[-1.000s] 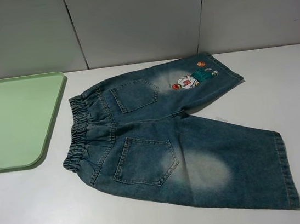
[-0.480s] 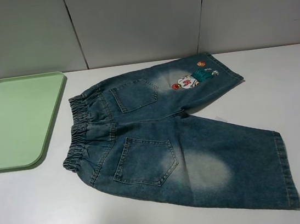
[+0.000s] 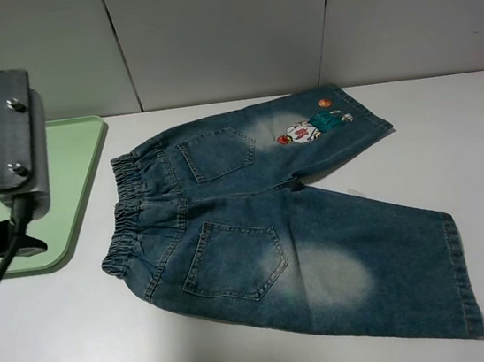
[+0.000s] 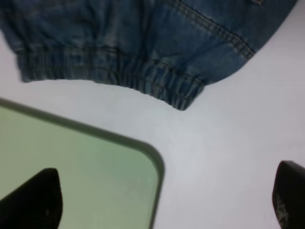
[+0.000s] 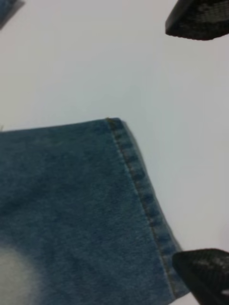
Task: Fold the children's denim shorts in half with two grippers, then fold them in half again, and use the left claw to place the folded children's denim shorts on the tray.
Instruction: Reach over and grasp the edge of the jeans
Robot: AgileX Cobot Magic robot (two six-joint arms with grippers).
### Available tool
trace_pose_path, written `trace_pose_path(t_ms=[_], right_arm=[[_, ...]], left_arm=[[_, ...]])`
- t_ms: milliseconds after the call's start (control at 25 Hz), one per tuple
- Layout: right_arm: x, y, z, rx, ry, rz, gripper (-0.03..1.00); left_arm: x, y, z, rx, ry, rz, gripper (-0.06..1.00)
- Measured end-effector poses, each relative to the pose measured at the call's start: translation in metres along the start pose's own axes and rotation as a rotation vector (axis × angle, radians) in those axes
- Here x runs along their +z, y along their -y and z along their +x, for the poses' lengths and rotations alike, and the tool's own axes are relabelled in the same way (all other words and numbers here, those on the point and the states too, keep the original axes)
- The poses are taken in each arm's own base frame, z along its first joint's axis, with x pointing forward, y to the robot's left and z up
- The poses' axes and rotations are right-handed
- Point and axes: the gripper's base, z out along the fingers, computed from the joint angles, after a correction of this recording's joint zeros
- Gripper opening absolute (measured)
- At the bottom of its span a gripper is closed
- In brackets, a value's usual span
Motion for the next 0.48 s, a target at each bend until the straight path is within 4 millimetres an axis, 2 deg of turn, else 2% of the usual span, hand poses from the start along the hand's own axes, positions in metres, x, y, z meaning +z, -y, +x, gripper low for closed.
trace_pose_path(t_ms=[160,320,480], right_arm=[[0.023,-0.007,0.001,-0.089,-0.037,-0.042,0.66],[0.047,-0.030,0.020,-0.233,-0.052,-0.079,0.66],[0.057,-0.045,0.034,-0.321,-0.001,-0.045,0.66]], left_arm=[[0.025,-0.005,-0.007,0.022,-0.055,0.047,0.87],[0.044,-0.008,-0.014,0.035,-0.058,0.058,0.87],[0.069,-0.003,-0.014,0.050,-0.041,0.054,0.87]])
